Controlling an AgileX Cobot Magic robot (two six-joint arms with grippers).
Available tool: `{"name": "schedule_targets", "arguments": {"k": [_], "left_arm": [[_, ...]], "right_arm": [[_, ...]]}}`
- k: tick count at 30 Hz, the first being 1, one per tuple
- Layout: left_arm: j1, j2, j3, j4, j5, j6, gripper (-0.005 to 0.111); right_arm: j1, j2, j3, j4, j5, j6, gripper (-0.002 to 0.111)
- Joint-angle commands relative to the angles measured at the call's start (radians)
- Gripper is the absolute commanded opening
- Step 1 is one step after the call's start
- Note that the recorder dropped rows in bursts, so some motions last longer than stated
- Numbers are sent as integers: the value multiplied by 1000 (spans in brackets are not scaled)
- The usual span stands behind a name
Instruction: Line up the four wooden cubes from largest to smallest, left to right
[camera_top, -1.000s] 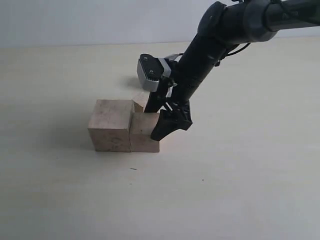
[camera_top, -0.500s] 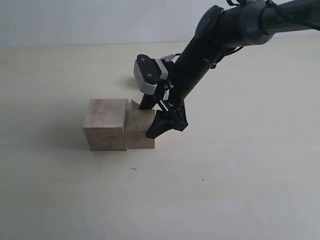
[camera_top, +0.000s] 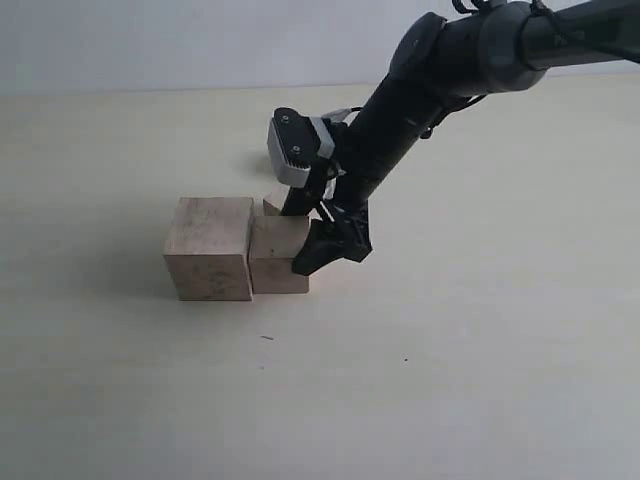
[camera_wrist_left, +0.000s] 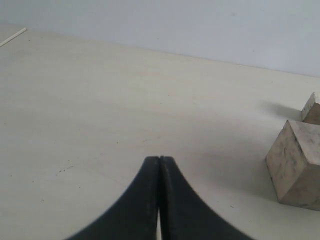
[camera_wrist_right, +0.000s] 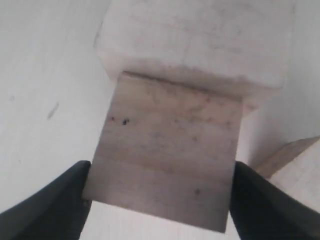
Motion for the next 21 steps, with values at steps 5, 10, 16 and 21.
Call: {"name": "schedule_targets", "arguments": {"k": [5, 10, 16, 21], "left_arm": [[-7, -6, 0, -2, -3, 0, 0], [-7, -6, 0, -2, -3, 0, 0], [-7, -6, 0, -2, -3, 0, 0], [-7, -6, 0, -2, -3, 0, 0]], "right_arm": [[1, -81, 11, -45, -26, 101, 78], [1, -204, 11, -120, -90, 244, 75], [1, -258, 11, -167, -254, 441, 68], [1, -249, 11, -311, -206, 593, 56]]}}
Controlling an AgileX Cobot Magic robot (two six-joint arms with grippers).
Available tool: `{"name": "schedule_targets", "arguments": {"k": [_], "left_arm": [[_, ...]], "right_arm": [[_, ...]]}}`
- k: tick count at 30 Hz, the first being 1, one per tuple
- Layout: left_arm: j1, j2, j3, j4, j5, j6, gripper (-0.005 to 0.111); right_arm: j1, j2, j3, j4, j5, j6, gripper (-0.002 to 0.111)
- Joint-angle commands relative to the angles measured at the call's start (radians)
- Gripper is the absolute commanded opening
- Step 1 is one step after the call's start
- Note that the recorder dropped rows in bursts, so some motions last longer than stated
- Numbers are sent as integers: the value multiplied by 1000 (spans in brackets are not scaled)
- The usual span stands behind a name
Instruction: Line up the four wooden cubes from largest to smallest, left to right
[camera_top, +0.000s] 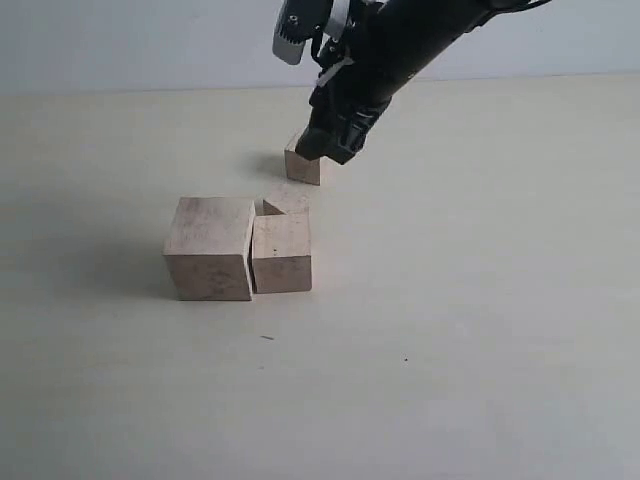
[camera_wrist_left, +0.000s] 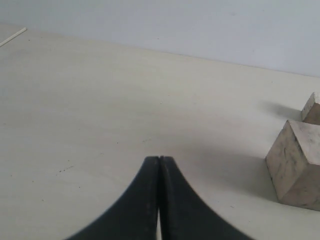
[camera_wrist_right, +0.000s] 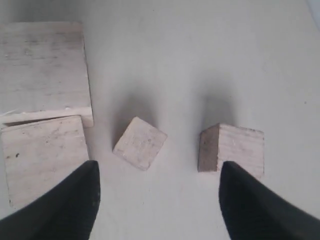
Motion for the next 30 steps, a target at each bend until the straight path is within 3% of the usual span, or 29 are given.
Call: {"name": "schedule_targets", "arguments": {"k": [1, 7, 18, 30], "left_arm": [[-7, -6, 0, -2, -3, 0, 0], [-7, -6, 0, -2, -3, 0, 0], [-7, -6, 0, -2, -3, 0, 0], [-7, -6, 0, -2, -3, 0, 0]], "right_arm": [[1, 9, 0, -161, 48, 161, 54], [1, 105, 0, -207, 117, 344, 51], [3, 190, 0, -97, 168, 347, 51], [82, 198, 0, -124, 152, 345, 51]]}}
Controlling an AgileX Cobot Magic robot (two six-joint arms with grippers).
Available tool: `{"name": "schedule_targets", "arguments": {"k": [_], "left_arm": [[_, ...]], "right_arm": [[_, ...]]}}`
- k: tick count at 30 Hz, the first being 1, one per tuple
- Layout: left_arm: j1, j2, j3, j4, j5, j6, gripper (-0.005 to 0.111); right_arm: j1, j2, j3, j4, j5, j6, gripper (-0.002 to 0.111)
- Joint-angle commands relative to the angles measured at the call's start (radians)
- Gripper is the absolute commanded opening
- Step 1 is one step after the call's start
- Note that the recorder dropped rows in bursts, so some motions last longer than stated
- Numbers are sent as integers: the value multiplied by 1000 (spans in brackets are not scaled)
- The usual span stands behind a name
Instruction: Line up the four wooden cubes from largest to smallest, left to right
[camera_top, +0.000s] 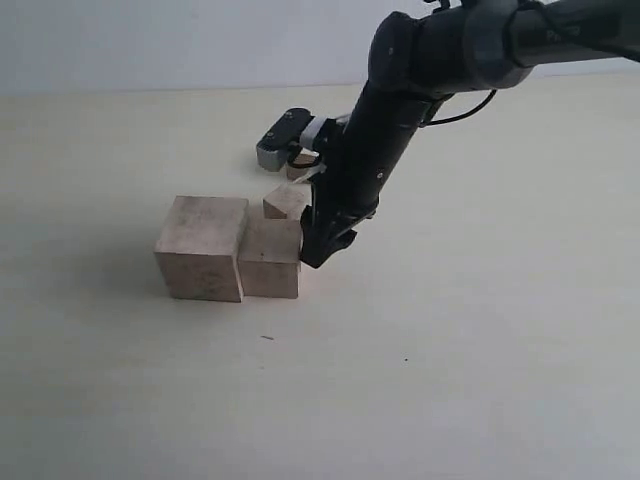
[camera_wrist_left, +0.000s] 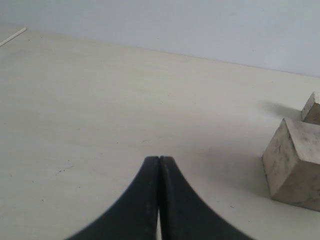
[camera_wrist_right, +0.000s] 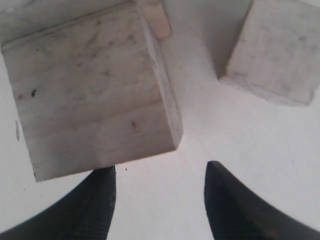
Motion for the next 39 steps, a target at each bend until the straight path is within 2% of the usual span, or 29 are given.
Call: {"name": "schedule_targets", "arguments": {"k": [1, 10, 29, 39], "left_arm": [[-7, -6, 0, -2, -3, 0, 0], [-7, -6, 0, -2, -3, 0, 0], [-7, -6, 0, -2, -3, 0, 0], [-7, -6, 0, -2, -3, 0, 0]], "right_arm": [[16, -2, 0, -16, -11, 2, 51], [16, -2, 0, -56, -68, 6, 51], [16, -2, 0, -14, -149, 4, 51], [16, -22, 0, -24, -76, 15, 51]]}}
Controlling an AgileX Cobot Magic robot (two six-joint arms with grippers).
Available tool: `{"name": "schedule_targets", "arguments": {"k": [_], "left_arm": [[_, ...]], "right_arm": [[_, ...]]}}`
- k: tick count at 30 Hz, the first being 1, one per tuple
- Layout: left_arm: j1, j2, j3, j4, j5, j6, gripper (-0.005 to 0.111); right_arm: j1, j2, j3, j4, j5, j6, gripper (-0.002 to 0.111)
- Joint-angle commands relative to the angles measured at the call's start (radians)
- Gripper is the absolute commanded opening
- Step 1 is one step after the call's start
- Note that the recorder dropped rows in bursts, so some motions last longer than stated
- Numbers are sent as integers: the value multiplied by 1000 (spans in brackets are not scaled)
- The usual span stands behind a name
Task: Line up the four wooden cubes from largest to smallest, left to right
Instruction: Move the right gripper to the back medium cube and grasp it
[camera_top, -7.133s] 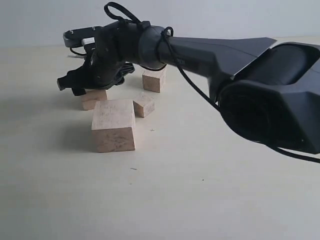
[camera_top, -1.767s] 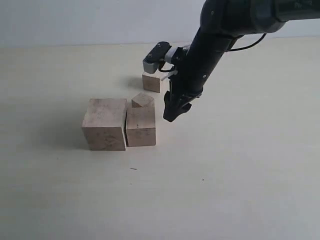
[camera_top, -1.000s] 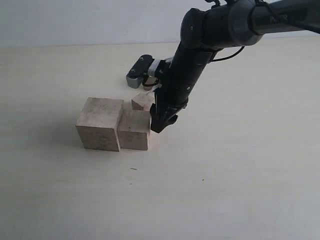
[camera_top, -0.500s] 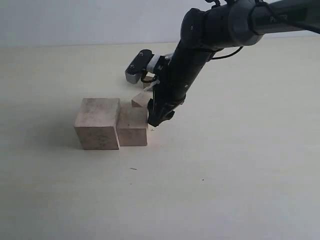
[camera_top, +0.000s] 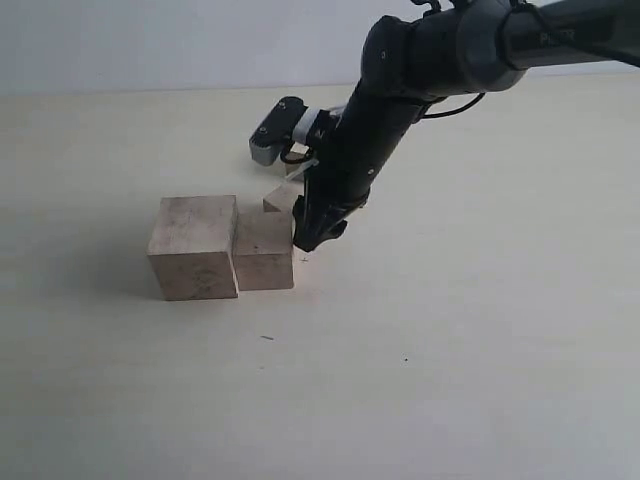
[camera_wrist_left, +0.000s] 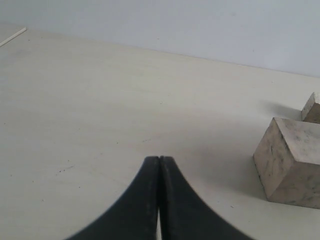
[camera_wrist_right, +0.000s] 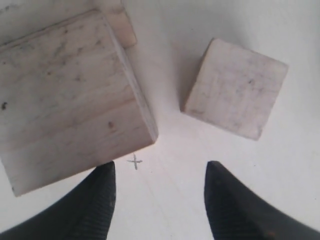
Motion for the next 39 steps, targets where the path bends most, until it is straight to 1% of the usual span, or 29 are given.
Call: {"name": "schedule_targets", "arguments": {"k": [1, 5, 6, 7, 8, 9, 10, 11, 13, 16, 18, 19, 20, 22, 25, 26, 28, 31, 33, 35, 37, 39], "left_arm": [[-7, -6, 0, -2, -3, 0, 0], [-7, -6, 0, -2, -3, 0, 0], [-7, -6, 0, -2, -3, 0, 0], [-7, -6, 0, -2, -3, 0, 0], [-7, -6, 0, -2, -3, 0, 0], [-7, -6, 0, -2, -3, 0, 0], [-7, -6, 0, -2, -3, 0, 0], [-7, -6, 0, -2, -3, 0, 0], [-7, -6, 0, -2, -3, 0, 0], [-7, -6, 0, -2, -3, 0, 0], [-7, -6, 0, -2, -3, 0, 0], [-7, -6, 0, -2, -3, 0, 0], [-7, -6, 0, -2, -3, 0, 0], [-7, -6, 0, -2, -3, 0, 0], [-7, -6, 0, -2, -3, 0, 0], [-7, -6, 0, -2, -3, 0, 0], [-7, -6, 0, -2, -3, 0, 0], [-7, -6, 0, -2, -3, 0, 0], [-7, -6, 0, -2, -3, 0, 0], [-7, -6, 0, -2, -3, 0, 0], [-7, -6, 0, -2, -3, 0, 0], [-7, -6, 0, -2, -3, 0, 0]], "right_arm": [[0, -31, 0, 4, 59, 34, 51], [0, -113, -2, -142, 53, 187, 51], [0, -137, -2, -209, 51, 242, 47], [0, -153, -2, -241, 43, 250, 43], [0, -169, -2, -295, 31, 250, 33], [0, -177, -2, -313, 29, 250, 30], [0, -180, -2, -349, 24, 250, 23], [-2, -180, -2, -378, 16, 250, 21], [-21, -178, -2, -409, -1, 237, 21], [-112, -178, -2, -411, -53, 235, 21], [-189, -178, -2, -329, -111, 233, 21], [-228, -178, -2, -219, -143, 182, 21], [-244, -178, -2, -143, -153, 130, 21], [-270, -173, -2, 59, -155, -62, 21], [-279, -157, -2, 316, -151, -353, 22], [-279, -151, -2, 367, -145, -456, 24], [-279, -130, -2, 489, -118, -655, 31], [-279, -84, -2, 587, -112, -843, 50], [-279, -59, -2, 610, -141, -888, 62], [-279, -25, -2, 687, -177, -912, 73], [-279, 6, -2, 787, -185, -925, 79], [-279, 31, -2, 845, -183, -960, 80]]}}
